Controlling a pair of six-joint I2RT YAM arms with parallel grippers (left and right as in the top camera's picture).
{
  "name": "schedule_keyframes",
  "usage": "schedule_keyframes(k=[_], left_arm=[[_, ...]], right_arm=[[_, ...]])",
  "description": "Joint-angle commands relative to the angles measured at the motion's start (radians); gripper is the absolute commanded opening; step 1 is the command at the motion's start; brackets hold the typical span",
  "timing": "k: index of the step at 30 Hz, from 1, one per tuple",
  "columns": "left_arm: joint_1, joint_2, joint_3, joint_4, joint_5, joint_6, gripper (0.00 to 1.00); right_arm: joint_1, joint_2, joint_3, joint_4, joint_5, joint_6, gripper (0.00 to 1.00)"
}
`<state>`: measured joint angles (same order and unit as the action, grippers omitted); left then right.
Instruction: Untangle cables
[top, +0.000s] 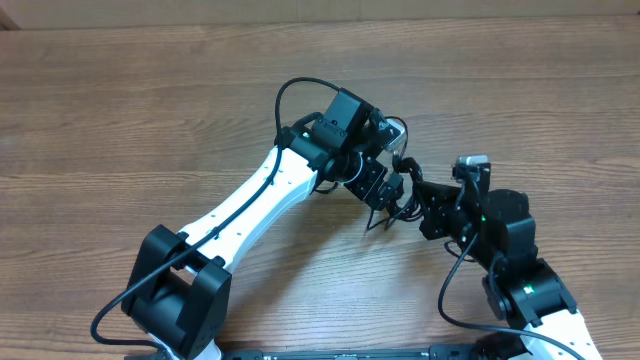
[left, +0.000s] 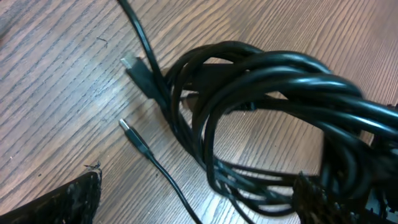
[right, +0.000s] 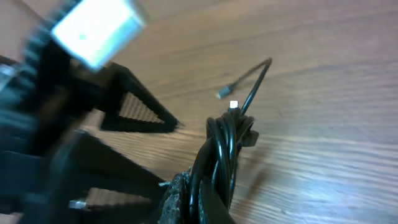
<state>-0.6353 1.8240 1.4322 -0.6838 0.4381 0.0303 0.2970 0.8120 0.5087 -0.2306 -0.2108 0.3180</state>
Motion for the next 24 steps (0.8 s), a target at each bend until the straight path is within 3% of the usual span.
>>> schedule_keyframes(k=[1, 9, 17, 24], left_arm=[[-0.003, 0.009, 0.01, -0.003, -0.01, 0.026, 0.96], [-0.003, 0.009, 0.01, -0.026, -0.133, 0.026, 0.97], [0.016, 0.009, 0.01, -0.027, -0.486, -0.074, 1.0], [0.06, 0.009, 0.01, -0.039, -0.491, -0.125, 0.99]], right_arm=[[0.005, -0.02, 0.011, 0.032, -0.039, 0.051, 0.04], [0.005, -0.02, 0.011, 0.072, -0.094, 0.079, 0.04], [0.005, -0.02, 0.011, 0.077, -0.116, 0.079, 0.04], [0.005, -0.02, 0.011, 0.101, -0.149, 0.079, 0.04]])
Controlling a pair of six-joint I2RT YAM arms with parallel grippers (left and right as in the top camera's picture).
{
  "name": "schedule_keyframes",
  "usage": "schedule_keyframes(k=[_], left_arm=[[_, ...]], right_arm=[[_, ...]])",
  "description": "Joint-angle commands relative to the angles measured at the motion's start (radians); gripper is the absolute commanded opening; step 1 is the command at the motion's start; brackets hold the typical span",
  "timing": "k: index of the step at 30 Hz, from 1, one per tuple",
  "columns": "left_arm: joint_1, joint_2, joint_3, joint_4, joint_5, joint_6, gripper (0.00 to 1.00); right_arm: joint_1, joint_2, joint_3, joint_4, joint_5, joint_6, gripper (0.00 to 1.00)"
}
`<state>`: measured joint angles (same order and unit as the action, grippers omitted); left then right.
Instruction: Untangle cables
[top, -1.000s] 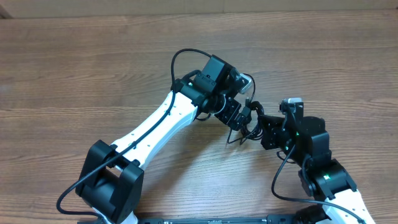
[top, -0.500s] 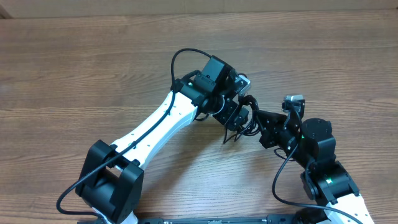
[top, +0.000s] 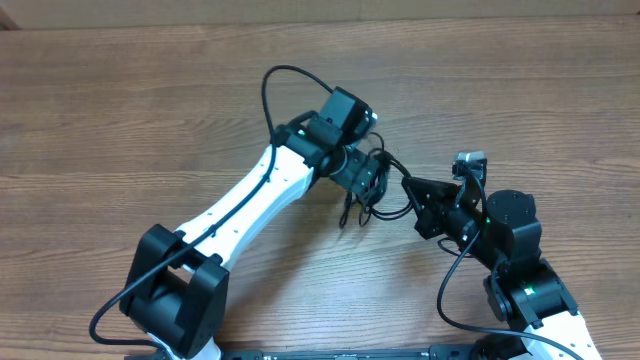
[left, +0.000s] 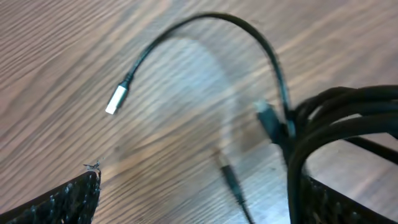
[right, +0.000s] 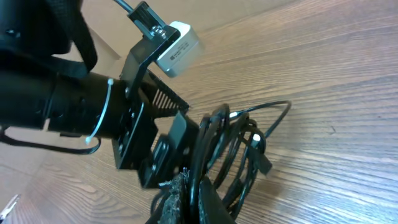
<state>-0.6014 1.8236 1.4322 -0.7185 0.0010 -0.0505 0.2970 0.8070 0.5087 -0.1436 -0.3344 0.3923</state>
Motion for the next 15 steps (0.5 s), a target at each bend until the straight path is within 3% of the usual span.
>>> schedule_keyframes(k=[1, 10, 15], left_arm=[[0.028, 0.009, 0.01, -0.008, -0.051, -0.045, 0.99], [0.032, 0.009, 0.01, -0.023, -0.052, -0.055, 1.0], [0.032, 0.009, 0.01, -0.04, -0.051, -0.055, 0.85]], right_arm=[[0.005, -0.015, 0.011, 0.015, -0.027, 0.005, 0.04], [0.004, -0.015, 0.011, 0.009, 0.08, 0.051, 0.04], [0.004, -0.015, 0.011, -0.055, 0.181, 0.067, 0.05]])
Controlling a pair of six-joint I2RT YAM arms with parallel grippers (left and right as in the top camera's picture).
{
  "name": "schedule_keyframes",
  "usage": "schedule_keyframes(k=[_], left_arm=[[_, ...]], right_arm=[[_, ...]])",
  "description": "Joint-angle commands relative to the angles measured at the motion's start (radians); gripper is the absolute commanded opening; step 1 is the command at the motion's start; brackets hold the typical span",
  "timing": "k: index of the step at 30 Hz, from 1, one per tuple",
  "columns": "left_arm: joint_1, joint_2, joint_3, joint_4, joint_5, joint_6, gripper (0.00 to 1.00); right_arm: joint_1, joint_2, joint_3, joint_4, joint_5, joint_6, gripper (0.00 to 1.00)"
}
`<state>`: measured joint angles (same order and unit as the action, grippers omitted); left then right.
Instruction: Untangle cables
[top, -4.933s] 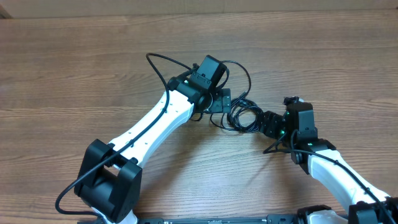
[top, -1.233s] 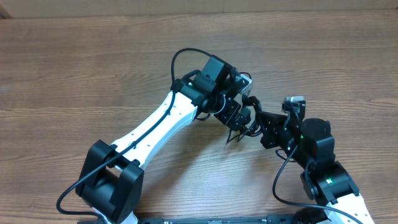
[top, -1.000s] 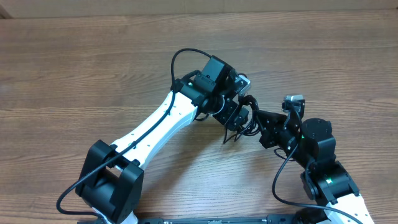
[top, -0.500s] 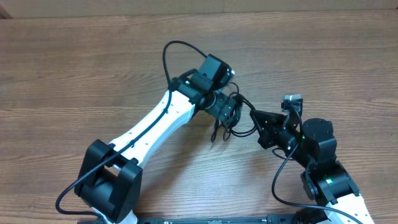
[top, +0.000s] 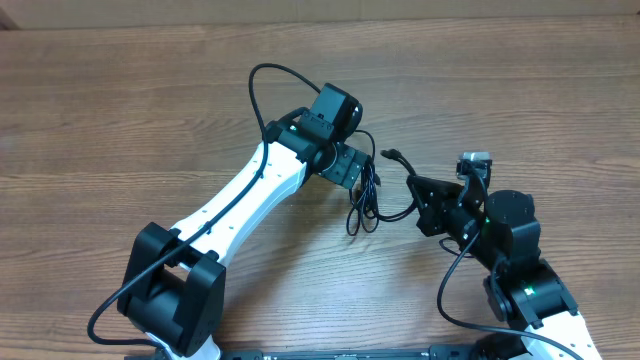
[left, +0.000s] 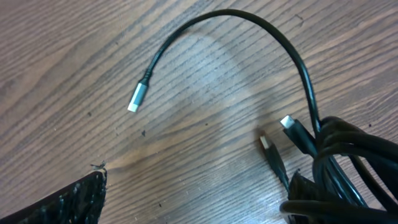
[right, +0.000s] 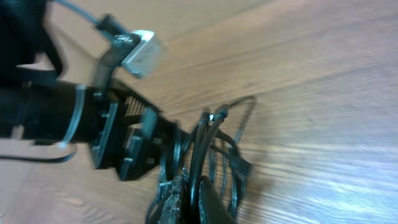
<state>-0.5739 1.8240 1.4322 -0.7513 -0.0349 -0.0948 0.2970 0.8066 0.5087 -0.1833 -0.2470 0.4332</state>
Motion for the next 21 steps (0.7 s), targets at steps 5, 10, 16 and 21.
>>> schedule_keyframes(k=[5, 10, 16, 21], left_arm=[[0.004, 0.009, 0.01, -0.003, 0.037, -0.011, 0.69], [0.004, 0.009, 0.01, 0.008, 0.062, -0.018, 0.67], [0.004, 0.009, 0.01, 0.008, 0.062, -0.018, 0.88], [0.004, 0.009, 0.01, 0.008, 0.062, -0.018, 1.0]], right_arm=[[0.004, -0.014, 0.011, -0.136, 0.193, 0.042, 0.59], [0.004, -0.014, 0.011, -0.155, 0.163, 0.04, 0.86], [0.004, -0.012, 0.011, -0.154, 0.064, -0.02, 0.88], [0.004, 0.027, 0.011, -0.179, 0.078, -0.076, 0.83]])
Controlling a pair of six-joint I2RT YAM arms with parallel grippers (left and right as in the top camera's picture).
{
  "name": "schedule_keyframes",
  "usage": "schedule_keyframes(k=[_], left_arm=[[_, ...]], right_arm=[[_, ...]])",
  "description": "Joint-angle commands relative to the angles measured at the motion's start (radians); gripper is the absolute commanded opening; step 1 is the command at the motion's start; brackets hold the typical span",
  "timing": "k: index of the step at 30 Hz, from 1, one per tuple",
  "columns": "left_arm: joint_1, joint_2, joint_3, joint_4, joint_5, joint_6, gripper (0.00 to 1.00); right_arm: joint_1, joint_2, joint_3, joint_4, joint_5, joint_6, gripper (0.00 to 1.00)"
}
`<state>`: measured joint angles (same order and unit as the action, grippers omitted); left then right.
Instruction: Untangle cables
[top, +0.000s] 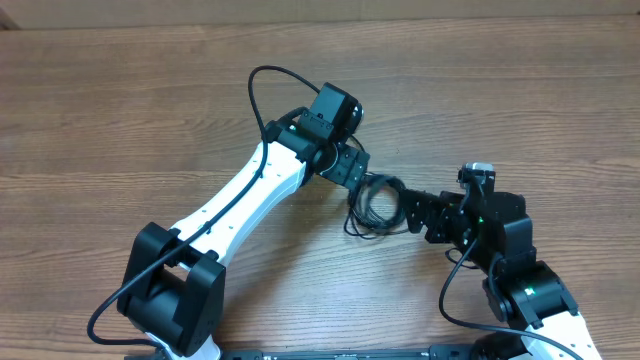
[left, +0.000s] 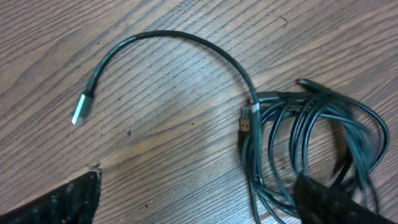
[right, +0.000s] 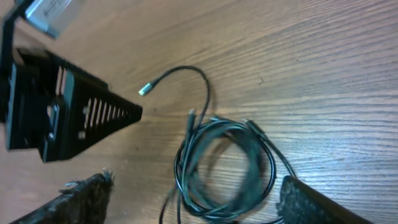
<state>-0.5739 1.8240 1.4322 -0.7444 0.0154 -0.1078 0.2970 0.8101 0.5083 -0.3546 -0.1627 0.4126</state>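
A bundle of thin black cables (top: 374, 204) lies in a loose coil on the wooden table (top: 120, 110) between my two grippers. In the left wrist view the coil (left: 311, 140) sits at the right, against the right finger (left: 329, 200), and one loose end with a silver plug (left: 81, 115) curves off to the left. My left gripper (left: 193, 205) is open and holds nothing. My right gripper (right: 199, 202) is open too, with the coil (right: 224, 165) lying between its spread fingers. The left gripper (right: 62, 112) shows at the left of that view.
The white left arm (top: 250, 195) reaches in diagonally from the bottom left, with its own black lead (top: 262, 85) looping above the wrist. The right arm's base (top: 525, 290) stands at the bottom right. Bare wood surrounds the coil.
My right gripper, which was shut on the cable bundle, is now open. The bundle has dropped into a flat coil on the table. The left arm has scarcely moved.
At first my right gripper was shut on the tight bundle, close beside the open left gripper. The left gripper then stood further up and left, with the cables spreading between the two. The bundle now lies released as a loose coil.
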Motion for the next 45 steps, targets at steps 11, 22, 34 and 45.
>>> schedule_keyframes(k=[11, 22, 34, 45], left_arm=[[0.004, 0.009, 0.01, -0.003, 0.011, -0.005, 1.0], [0.004, 0.009, 0.01, -0.003, 0.011, -0.005, 1.0], [0.004, 0.009, 0.01, -0.003, 0.011, -0.005, 1.0], [0.004, 0.009, 0.01, -0.003, 0.011, -0.005, 1.0]], right_arm=[[0.004, 0.32, 0.011, 0.014, 0.11, -0.055, 0.77], [0.004, 0.534, 0.011, 0.126, 0.11, -0.082, 0.73], [0.005, 0.542, 0.011, 0.201, 0.11, -0.134, 0.56], [0.005, 0.542, 0.01, 0.21, 0.109, -0.134, 0.47]])
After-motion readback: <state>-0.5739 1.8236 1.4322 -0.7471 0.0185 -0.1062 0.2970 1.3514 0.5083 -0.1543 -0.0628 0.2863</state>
